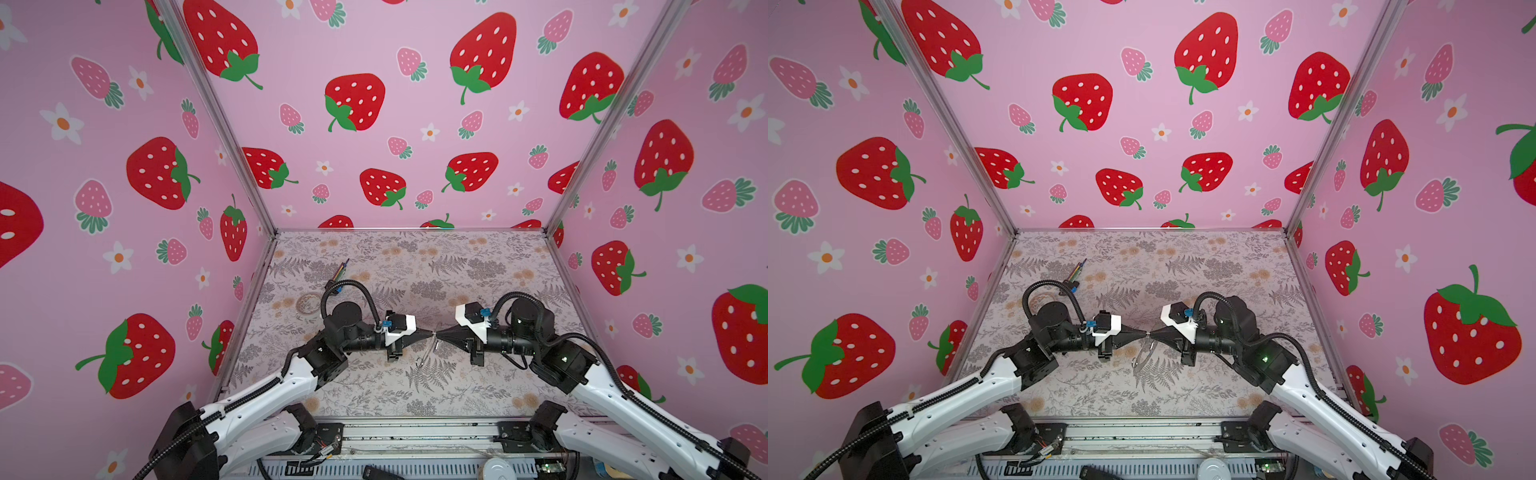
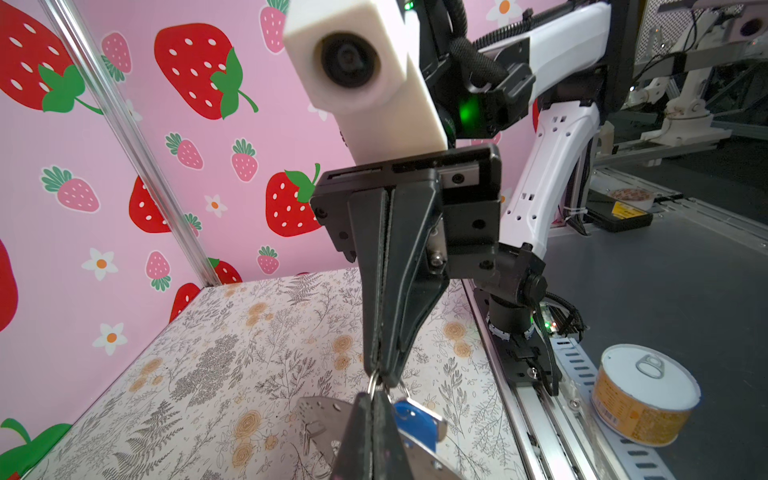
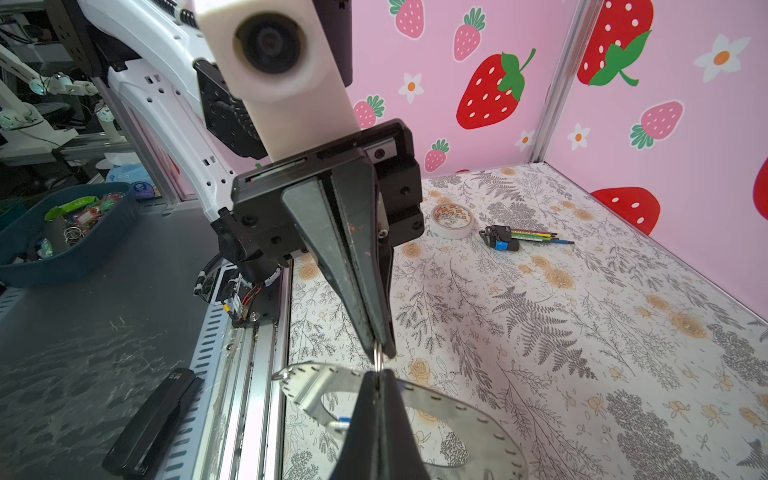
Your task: Put the keys on the keyring
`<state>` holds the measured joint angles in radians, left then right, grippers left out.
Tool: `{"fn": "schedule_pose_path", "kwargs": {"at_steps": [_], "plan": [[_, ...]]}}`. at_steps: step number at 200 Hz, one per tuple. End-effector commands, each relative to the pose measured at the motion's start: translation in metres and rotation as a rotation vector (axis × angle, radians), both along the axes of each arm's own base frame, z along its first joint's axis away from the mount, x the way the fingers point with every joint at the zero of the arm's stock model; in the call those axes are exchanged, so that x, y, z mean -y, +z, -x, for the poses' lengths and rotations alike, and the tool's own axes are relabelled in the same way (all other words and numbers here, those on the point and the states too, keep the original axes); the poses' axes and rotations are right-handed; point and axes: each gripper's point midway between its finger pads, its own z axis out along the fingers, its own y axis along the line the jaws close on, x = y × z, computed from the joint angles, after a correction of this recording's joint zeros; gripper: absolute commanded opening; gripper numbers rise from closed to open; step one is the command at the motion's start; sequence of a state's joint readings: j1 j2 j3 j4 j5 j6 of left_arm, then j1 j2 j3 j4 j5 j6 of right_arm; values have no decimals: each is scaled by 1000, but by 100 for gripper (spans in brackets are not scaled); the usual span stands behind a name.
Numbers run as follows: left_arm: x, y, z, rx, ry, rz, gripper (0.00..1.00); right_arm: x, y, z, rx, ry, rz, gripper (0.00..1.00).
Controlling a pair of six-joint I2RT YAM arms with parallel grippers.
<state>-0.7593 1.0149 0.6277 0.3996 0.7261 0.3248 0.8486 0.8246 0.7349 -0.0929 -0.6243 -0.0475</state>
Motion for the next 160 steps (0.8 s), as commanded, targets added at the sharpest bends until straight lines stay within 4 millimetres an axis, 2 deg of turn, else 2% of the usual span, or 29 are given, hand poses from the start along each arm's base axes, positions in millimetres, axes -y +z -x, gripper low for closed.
{"fn": "schedule_pose_path", "kwargs": {"at_steps": [1, 47, 93, 160], "plan": [[-2, 15, 4, 111, -18, -43, 16, 1, 15, -1, 20, -10, -11, 0], [-10, 7, -3, 207, 39, -182, 19, 1, 9, -2, -20, -17, 42, 0], [-8, 1, -6, 307, 89, -308, 24, -1, 6, -3, -56, -13, 83, 0], [-1, 6, -7, 312, 106, -349, 28, -3, 5, -4, -69, -14, 100, 0]]}}
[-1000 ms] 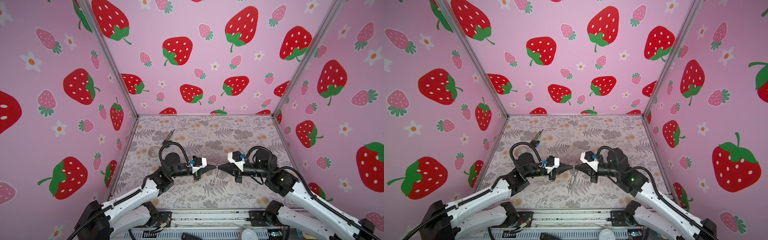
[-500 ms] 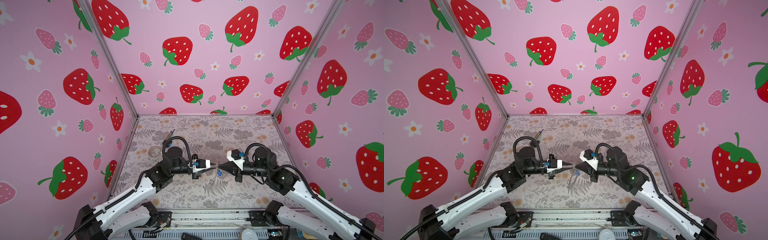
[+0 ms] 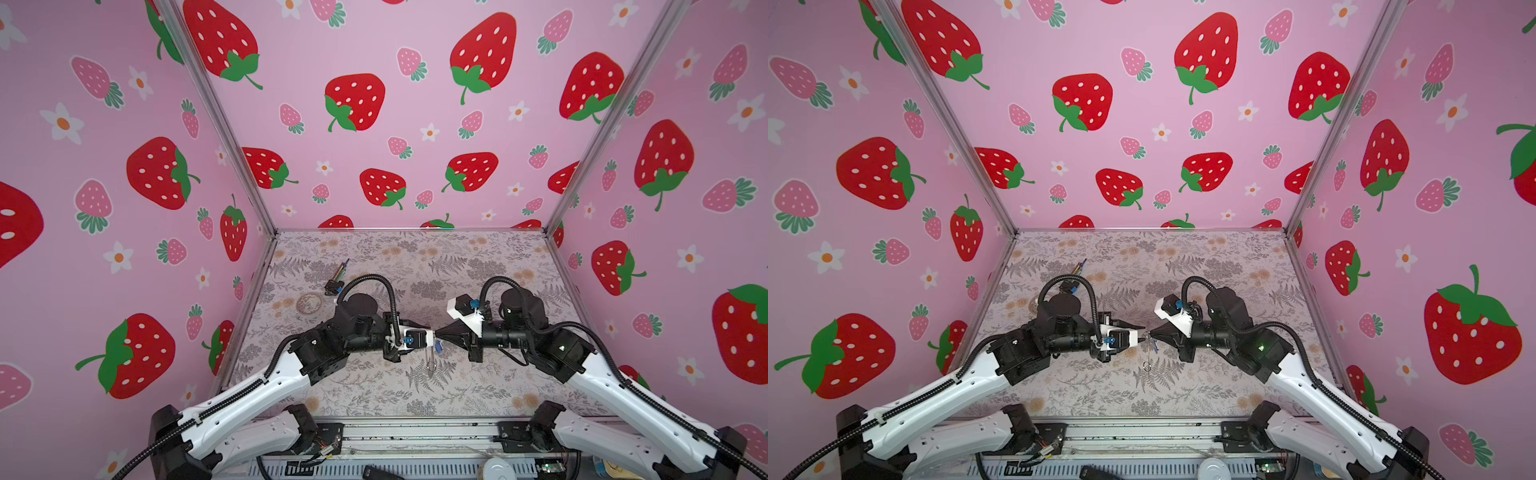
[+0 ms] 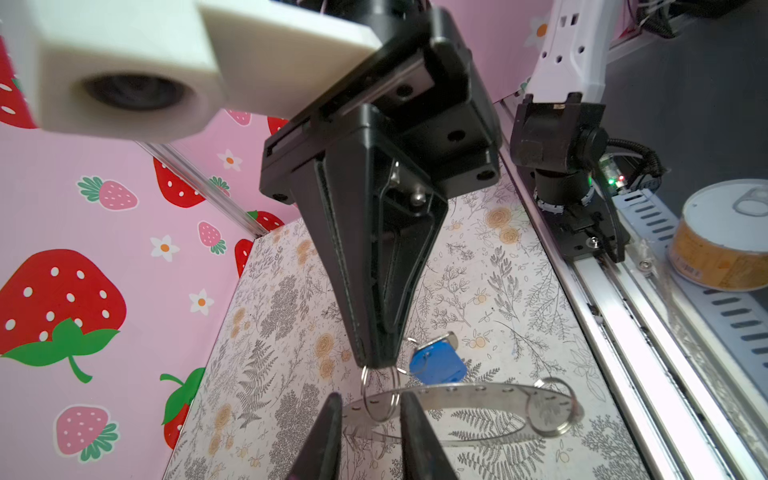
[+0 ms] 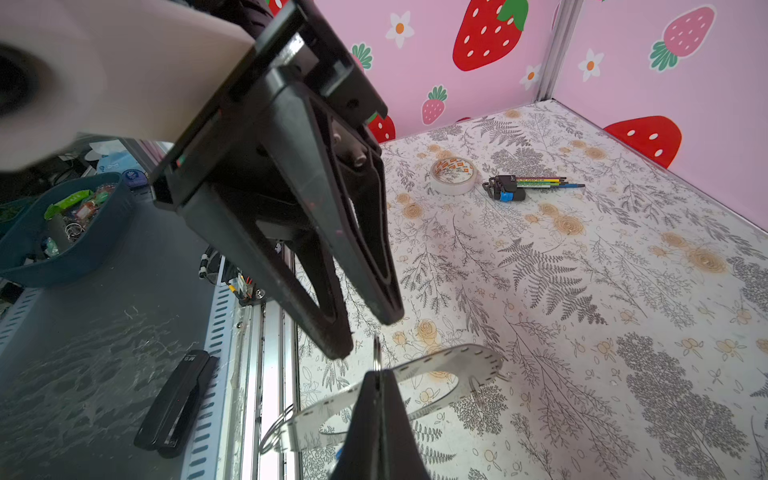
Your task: Put the keys on the keyring
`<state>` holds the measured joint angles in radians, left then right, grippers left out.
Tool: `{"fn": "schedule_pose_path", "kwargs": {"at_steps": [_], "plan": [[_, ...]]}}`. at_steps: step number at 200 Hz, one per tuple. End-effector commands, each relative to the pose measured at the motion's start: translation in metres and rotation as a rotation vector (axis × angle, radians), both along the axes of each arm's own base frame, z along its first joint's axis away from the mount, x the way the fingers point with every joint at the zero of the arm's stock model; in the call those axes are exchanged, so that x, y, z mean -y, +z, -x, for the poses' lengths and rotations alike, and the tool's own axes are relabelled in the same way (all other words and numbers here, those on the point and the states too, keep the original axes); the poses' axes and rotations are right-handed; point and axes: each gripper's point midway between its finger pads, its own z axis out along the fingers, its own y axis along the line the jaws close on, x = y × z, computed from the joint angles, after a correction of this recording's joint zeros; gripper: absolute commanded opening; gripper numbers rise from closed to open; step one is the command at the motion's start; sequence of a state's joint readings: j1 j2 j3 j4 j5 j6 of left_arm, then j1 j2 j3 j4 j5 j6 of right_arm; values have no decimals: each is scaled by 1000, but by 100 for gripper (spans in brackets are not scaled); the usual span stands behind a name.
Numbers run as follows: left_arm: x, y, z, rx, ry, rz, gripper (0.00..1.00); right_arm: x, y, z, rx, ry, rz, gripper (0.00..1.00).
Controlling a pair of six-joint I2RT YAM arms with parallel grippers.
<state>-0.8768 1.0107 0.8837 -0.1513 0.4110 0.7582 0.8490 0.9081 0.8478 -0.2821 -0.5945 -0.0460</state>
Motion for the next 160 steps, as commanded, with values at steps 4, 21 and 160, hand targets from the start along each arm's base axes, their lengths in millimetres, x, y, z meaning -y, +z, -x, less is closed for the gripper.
{"fn": "schedule_pose_path", "kwargs": {"at_steps": [4, 21, 160], "plan": [[1, 8, -2, 34, 6, -26, 28, -1, 16, 2, 29, 14, -27, 0], [3, 7, -4, 29, 11, -35, 28, -1, 17, 2, 28, 13, -29, 0], [13, -6, -7, -59, -6, -124, 7, -9, 11, 0, 60, 14, 26, 0]]}}
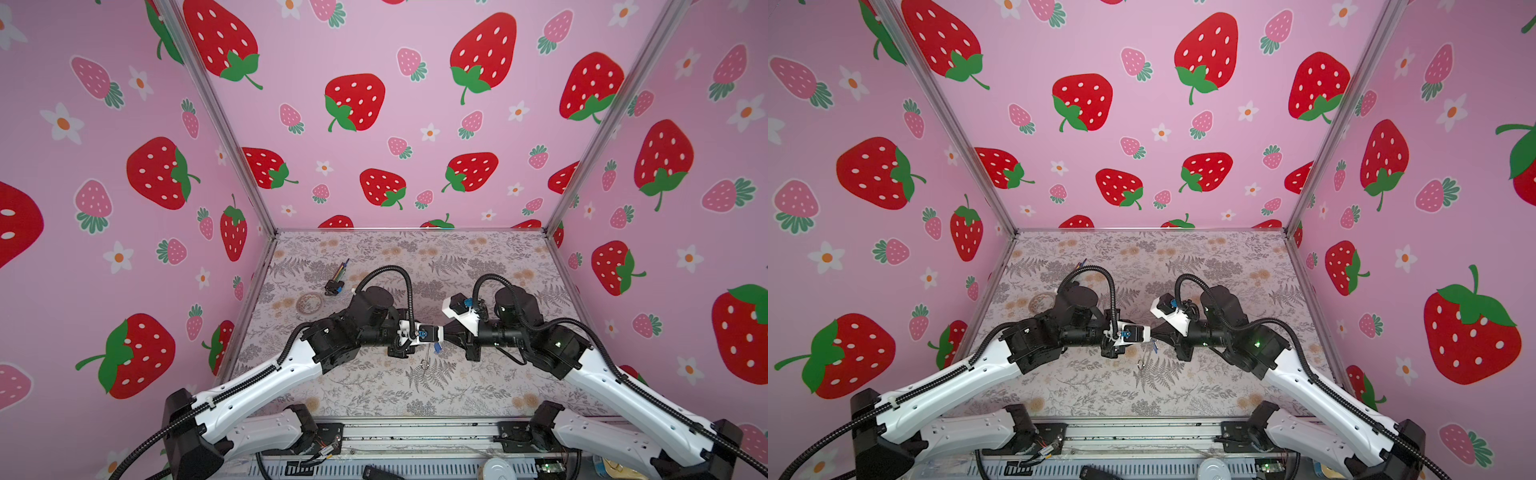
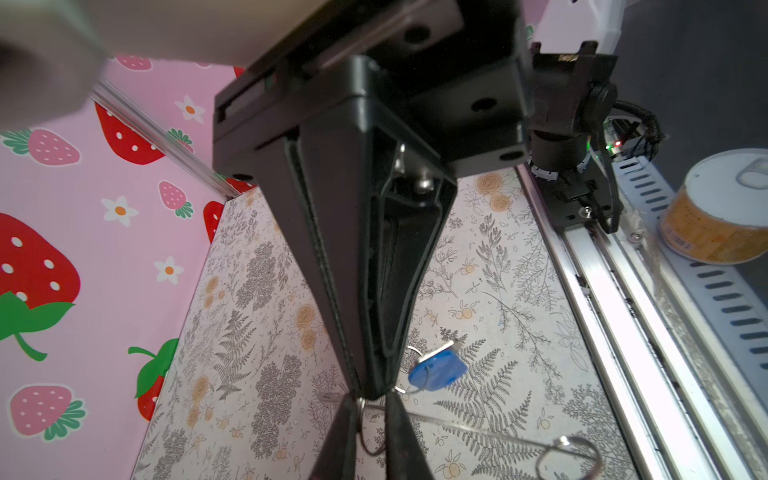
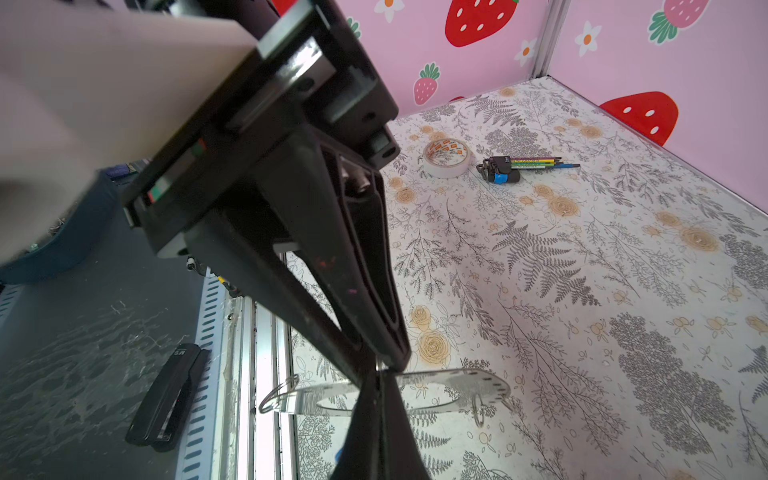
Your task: Put the keys on the keyring
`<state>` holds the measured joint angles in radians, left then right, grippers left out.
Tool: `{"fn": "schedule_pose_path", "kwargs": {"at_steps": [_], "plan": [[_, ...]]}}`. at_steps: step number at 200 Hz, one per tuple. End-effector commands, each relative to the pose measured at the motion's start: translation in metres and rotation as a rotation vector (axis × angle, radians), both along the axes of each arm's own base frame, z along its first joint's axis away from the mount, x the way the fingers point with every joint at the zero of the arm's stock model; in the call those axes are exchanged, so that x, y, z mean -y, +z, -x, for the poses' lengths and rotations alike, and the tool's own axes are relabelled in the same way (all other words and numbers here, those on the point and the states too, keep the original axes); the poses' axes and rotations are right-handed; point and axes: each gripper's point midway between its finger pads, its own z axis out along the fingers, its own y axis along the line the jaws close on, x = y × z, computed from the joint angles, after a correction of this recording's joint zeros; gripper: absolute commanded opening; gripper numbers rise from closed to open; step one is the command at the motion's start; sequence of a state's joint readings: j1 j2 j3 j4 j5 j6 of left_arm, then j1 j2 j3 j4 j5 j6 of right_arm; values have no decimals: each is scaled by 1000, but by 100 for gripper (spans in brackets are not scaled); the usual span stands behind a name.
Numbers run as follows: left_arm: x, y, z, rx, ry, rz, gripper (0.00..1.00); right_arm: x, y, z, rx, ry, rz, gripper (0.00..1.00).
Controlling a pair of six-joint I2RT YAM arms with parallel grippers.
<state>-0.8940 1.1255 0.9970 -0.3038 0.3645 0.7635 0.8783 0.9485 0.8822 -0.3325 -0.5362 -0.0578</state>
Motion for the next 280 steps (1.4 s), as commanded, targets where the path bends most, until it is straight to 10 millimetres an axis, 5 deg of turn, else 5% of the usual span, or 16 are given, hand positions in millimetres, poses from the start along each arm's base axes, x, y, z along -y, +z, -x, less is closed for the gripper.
{"fn": "schedule_pose_path", "kwargs": {"at_steps": [1, 24, 54, 79, 165, 280], "plan": [[5, 13, 2, 16, -30, 11, 7, -5, 20, 4, 65, 34, -34, 0], [6, 13, 3, 0, -33, 16, 0, -4, 22, 2, 86, 22, -38, 0], [9, 16, 4, -47, -32, 61, 0, 11, 27, -8, 157, -73, -39, 24], [13, 24, 3, -129, -31, 170, 0, 24, 34, -15, 187, -166, -77, 34], [16, 53, -11, -248, 33, 366, 0, 35, 41, -3, 267, -169, -160, 34], [17, 57, -9, -288, 33, 370, 0, 33, 40, -17, 442, -185, -64, 29]]}}
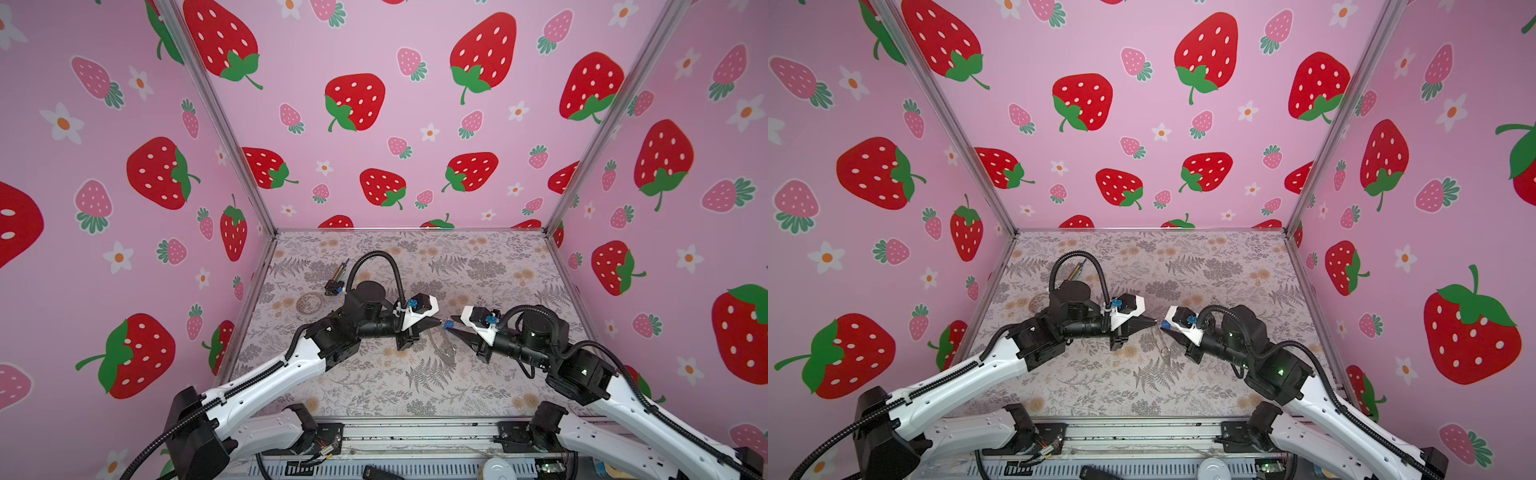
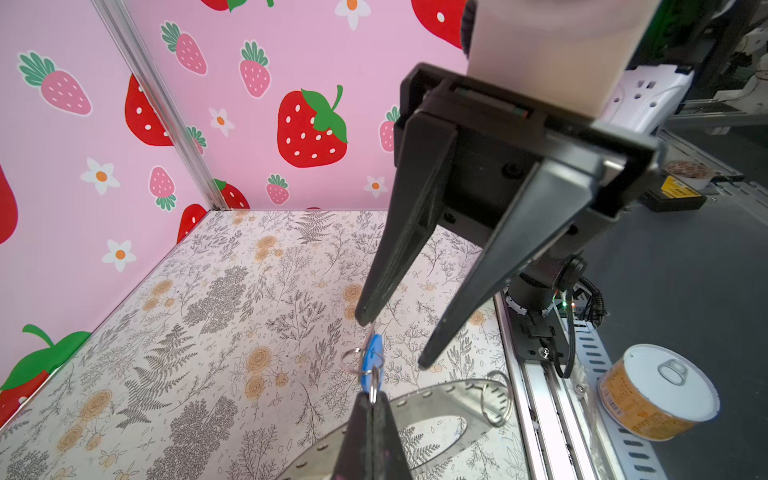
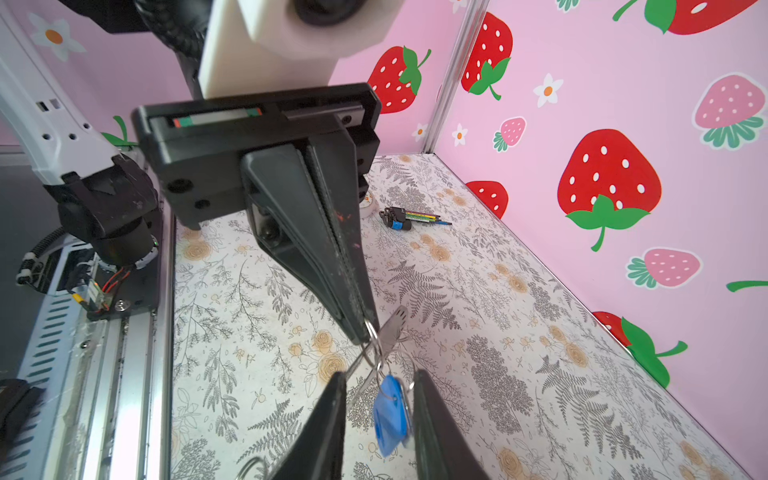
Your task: Put the keys on the keyring
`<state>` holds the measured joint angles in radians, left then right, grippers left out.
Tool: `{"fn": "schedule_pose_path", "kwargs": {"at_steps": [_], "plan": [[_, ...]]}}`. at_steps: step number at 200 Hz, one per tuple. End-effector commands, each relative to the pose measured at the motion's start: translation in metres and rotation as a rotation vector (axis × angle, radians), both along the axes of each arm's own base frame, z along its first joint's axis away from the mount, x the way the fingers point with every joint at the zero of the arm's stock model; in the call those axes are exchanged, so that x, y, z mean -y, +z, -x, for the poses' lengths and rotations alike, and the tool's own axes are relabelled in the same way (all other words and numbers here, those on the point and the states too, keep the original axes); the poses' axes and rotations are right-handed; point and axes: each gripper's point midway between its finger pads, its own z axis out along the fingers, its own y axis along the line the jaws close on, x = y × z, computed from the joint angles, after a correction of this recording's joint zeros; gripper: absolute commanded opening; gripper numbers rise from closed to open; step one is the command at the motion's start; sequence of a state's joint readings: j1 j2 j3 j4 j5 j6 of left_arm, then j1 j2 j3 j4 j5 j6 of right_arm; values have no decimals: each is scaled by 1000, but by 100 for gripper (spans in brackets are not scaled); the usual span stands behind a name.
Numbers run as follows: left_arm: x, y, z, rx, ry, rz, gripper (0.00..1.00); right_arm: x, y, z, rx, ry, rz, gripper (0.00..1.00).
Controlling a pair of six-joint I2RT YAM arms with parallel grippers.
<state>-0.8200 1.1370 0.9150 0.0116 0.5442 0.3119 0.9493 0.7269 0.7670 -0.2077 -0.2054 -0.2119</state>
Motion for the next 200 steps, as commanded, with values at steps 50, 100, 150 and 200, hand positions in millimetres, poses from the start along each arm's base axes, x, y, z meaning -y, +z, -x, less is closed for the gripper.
{"fn": "schedule_pose_path", "kwargs": {"at_steps": [50, 100, 150, 200], "plan": [[4, 31, 2, 46, -34, 74, 0, 0, 3, -4, 84, -4, 55, 25], [5, 33, 2, 49, -42, 75, 0, -1, 0, -1, 112, 19, 83, 21], [8, 35, 4, 37, -64, 77, 0, -3, 4, 1, 155, 24, 89, 15], [8, 36, 5, 38, -72, 75, 0, -2, -2, 0, 174, 9, 128, 7]]}}
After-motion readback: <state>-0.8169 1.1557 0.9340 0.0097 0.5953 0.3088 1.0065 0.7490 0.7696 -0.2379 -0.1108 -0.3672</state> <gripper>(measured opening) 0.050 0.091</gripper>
